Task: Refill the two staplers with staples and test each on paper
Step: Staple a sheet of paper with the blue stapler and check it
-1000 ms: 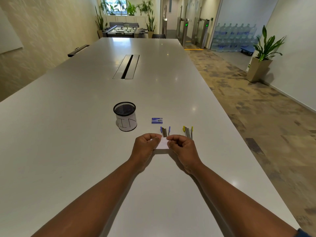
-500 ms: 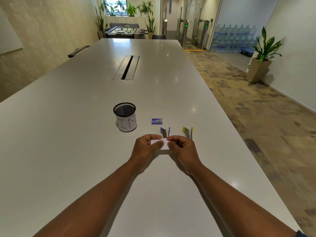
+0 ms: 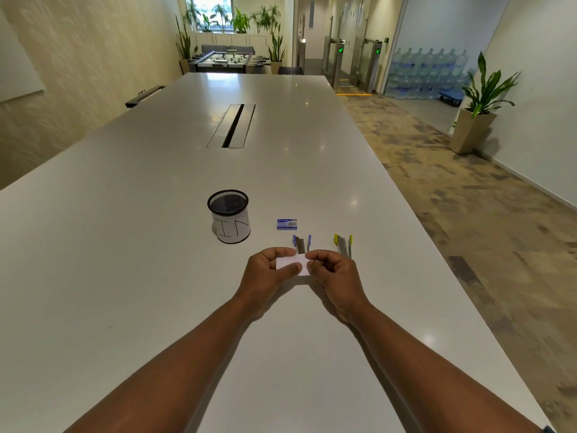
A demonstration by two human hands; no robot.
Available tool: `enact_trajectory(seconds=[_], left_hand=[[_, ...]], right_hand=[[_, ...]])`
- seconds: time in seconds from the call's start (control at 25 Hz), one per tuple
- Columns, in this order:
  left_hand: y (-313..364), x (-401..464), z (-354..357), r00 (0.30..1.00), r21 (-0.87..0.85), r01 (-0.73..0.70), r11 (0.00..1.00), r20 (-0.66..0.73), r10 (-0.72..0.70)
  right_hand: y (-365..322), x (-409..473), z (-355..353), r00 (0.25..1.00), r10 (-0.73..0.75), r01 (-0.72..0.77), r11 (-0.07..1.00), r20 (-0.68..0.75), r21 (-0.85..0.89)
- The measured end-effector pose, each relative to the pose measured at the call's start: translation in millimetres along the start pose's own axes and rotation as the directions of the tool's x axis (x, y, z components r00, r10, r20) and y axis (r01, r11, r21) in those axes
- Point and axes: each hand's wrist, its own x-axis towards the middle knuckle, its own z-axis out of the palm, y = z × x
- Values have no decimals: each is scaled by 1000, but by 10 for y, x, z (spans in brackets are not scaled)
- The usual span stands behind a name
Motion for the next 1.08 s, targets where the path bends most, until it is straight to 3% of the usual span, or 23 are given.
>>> enact_trajectory(seconds=[0.24, 0.36, 0.64, 0.84, 1.08], left_hand=[[0, 17, 60, 997, -67, 3, 998, -80, -8], [-21, 27, 98, 990, 16, -37, 999, -134, 39], [150, 10, 36, 998, -78, 70, 995, 8, -69], [890, 123, 78, 994, 39, -67, 997, 87, 63], [1877, 89, 174, 979, -32, -157, 987, 128, 160]], right_hand=[[-7, -9, 12, 1000, 3, -3, 1000, 7, 2], [-22, -25, 19, 1000, 5, -5, 1000, 3, -4], [-234, -35, 63, 997, 52, -51, 998, -50, 32], [-819, 77, 139, 991, -117, 113, 991, -62, -73], [-1762, 154, 223, 949, -314, 314, 946, 6, -77]])
